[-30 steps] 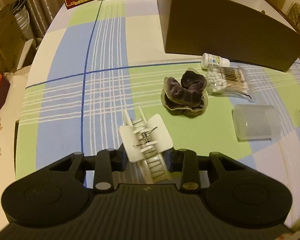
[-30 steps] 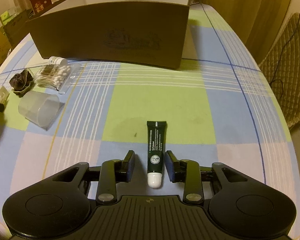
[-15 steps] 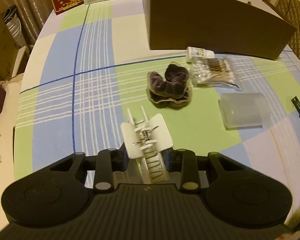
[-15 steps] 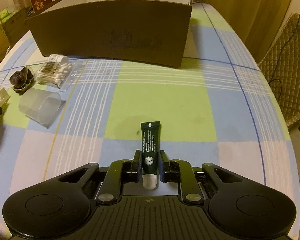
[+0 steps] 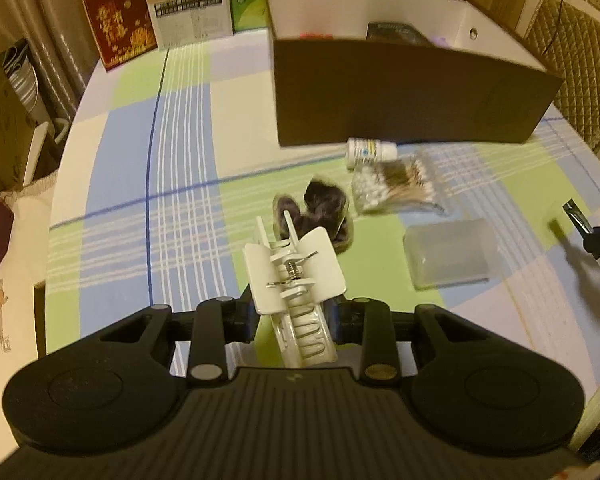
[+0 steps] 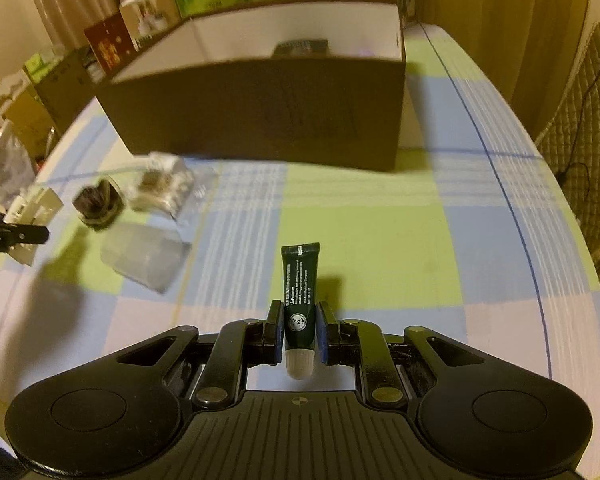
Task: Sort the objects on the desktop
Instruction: 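Carry the white clip rack and green tube with both tools to the brown box, then lower the clip rack into the box and open the left tool while the right tool lowers the green tube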
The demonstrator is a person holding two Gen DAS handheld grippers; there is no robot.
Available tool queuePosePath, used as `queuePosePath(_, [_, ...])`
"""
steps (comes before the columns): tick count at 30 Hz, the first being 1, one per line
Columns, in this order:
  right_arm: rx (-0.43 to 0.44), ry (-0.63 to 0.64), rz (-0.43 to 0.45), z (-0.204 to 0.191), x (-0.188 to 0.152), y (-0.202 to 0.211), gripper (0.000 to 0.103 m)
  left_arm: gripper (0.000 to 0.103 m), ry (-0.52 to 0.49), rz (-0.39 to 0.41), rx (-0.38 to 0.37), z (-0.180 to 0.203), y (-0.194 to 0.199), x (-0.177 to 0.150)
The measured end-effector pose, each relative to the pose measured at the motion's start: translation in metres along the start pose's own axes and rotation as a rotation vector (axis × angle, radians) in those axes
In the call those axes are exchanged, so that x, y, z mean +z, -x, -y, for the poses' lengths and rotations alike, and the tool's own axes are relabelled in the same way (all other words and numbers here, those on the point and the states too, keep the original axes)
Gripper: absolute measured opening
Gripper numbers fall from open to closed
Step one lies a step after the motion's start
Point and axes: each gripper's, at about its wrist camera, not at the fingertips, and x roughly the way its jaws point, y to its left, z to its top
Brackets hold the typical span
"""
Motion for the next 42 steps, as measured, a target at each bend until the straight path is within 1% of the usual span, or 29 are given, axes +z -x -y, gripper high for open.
queuePosePath(5, [0.037,0.01,0.043,-0.004,0.019,0.01,0.013,0.028,-0.013,0.044,-0.007,0.003,0.011,0.015])
queuePosePath(13, [0.083,0.034,0.145,-0.001,0.065,0.029,0.013,0.028,-0.046,0.139,-0.038,0.01,0.03,0.053])
queuePosePath(18, [0.088,0.048,0.184,0.002,0.09,0.033,0.013,0.028,-0.064,0.188,-0.057,0.012,0.034,0.081])
queuePosePath(24, [0.076,0.061,0.214,0.006,0.12,0.03,0.013,0.028,-0.1,0.224,-0.052,0.018,0.032,0.119])
queuePosePath(30, [0.058,0.044,0.23,0.014,0.151,0.019,0.013,0.028,-0.107,0.231,-0.062,0.023,0.014,0.16])
queuePosePath(34, [0.041,0.026,0.229,0.022,0.172,0.007,0.013,0.028,-0.098,0.215,-0.074,0.024,-0.002,0.186])
queuePosePath(38, [0.022,0.015,0.212,0.029,0.19,-0.006,0.013,0.028,-0.1,0.188,-0.075,0.025,-0.019,0.207])
queuePosePath(42, [-0.003,0.01,0.167,0.036,0.203,-0.025,0.013,0.028,-0.109,0.132,-0.073,0.027,-0.046,0.224])
